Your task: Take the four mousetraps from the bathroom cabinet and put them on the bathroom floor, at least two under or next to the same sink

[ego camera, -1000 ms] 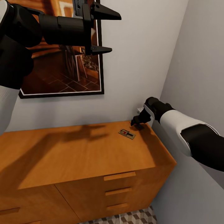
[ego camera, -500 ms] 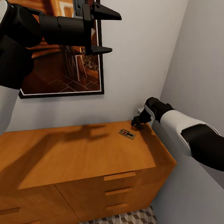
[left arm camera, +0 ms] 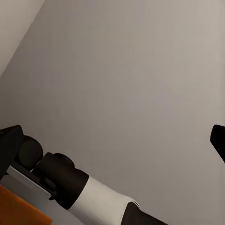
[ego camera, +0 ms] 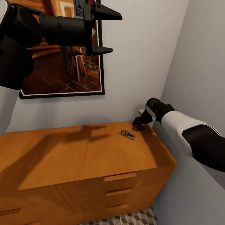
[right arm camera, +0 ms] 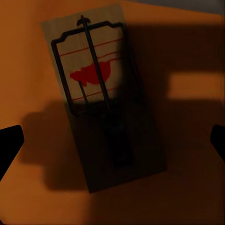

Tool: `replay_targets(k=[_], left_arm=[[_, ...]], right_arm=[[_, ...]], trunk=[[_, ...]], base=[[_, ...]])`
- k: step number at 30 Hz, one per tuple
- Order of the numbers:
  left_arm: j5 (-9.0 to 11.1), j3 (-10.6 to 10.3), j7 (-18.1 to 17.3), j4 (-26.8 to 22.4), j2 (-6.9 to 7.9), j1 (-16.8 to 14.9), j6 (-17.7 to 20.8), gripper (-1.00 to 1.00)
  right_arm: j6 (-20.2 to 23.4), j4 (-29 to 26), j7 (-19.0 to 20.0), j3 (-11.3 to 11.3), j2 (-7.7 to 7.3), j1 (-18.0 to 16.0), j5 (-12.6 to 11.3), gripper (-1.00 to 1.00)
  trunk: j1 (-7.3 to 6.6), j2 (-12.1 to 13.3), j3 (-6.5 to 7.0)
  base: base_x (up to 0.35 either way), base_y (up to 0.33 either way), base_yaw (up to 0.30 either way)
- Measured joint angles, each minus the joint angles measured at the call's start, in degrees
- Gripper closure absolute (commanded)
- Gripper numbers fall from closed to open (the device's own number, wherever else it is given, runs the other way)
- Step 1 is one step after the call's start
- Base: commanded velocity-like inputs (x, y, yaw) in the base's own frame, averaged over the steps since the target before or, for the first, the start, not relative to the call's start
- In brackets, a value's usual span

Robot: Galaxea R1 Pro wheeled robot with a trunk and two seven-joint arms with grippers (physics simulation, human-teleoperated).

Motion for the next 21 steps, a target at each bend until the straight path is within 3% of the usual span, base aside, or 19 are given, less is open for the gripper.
replay_targets(k=[10,21], left_arm=[[0.00,0.00,-0.02,0.00,-0.01,0.01,0.00,-1.00],[0.01,-0.02,-0.09,0.00,0.00,0.01,-0.01,-1.00]], right_arm=[[-0.32,0.25,0.07,0.19,0.39,1.20,3.71,-1.00],[-0.76,0.20,0.17,0.77,0.59,1.16,4.72,-1.00]], trunk=[[-0.01,-0.01,0.02],[-0.01,-0.02,0.02]], base=[[0.000,0.000,0.000],[0.000,0.000,0.000]])
